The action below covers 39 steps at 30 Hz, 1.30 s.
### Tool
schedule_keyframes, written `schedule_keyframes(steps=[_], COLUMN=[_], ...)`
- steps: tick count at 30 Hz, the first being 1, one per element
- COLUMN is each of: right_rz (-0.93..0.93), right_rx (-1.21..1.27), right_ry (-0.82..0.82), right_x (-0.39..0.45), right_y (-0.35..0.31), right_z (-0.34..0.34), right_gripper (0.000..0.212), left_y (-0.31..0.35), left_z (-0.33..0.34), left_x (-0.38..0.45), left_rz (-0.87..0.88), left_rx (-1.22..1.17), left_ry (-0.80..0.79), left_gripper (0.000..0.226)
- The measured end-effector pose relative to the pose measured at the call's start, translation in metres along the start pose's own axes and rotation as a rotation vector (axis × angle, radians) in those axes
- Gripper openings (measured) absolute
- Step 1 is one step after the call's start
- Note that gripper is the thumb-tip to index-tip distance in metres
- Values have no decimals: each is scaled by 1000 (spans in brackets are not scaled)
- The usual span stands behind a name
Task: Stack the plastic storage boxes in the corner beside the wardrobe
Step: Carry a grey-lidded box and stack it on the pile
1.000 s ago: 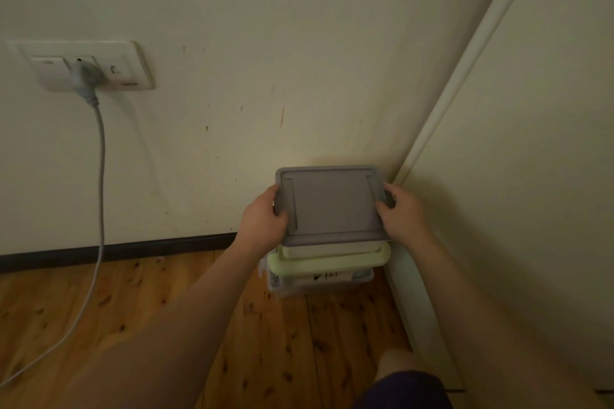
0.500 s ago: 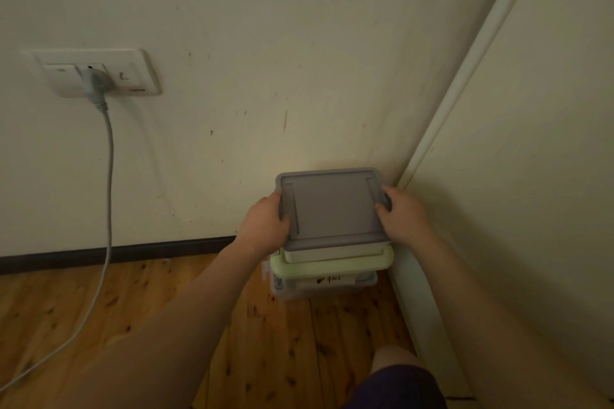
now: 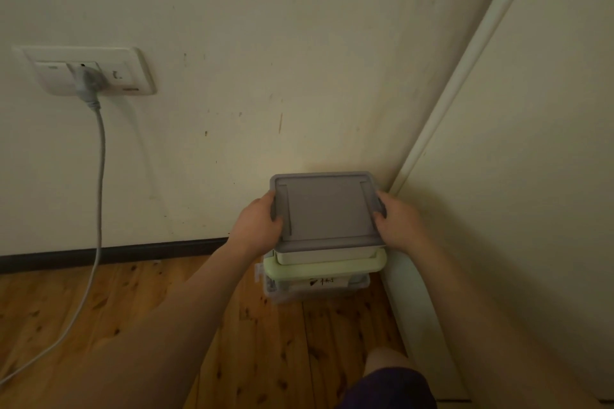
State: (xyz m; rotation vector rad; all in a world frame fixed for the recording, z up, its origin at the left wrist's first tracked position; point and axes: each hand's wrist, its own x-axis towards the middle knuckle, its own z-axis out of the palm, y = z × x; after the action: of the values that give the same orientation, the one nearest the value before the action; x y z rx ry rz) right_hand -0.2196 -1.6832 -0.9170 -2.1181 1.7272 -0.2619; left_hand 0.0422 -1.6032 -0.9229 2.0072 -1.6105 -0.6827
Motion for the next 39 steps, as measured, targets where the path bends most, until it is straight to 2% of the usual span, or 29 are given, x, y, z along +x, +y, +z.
schedule_keyframes(steps=[7,10,20,24,29,39], right_rz=[22,36,59,63,84,78], right_rx=[-35,-45,47,56,31,-30], right_ry=[8,-3,-29,46,84,124], right_x=[5,4,-5,-3,1,-10], right_y=[-2,-2,-1,1,-6,-42], right_z=[7,8,11,7,-5,-70], right_gripper=[49,54,58,52,46,42], left_y=[-4,-3,-10,-9,-8,35], left_z=[-1,0,3,1,-4,-55], left_x=[-2,-2,-3,-3,1,-6], left_rz=[-1,-4,-55,-78,-87,-69], left_rx=[-37,-59,-142,-149,-155,-190], left_ry=[-2,17,12,73,147,146], left_gripper=[56,53,55,54,55,53])
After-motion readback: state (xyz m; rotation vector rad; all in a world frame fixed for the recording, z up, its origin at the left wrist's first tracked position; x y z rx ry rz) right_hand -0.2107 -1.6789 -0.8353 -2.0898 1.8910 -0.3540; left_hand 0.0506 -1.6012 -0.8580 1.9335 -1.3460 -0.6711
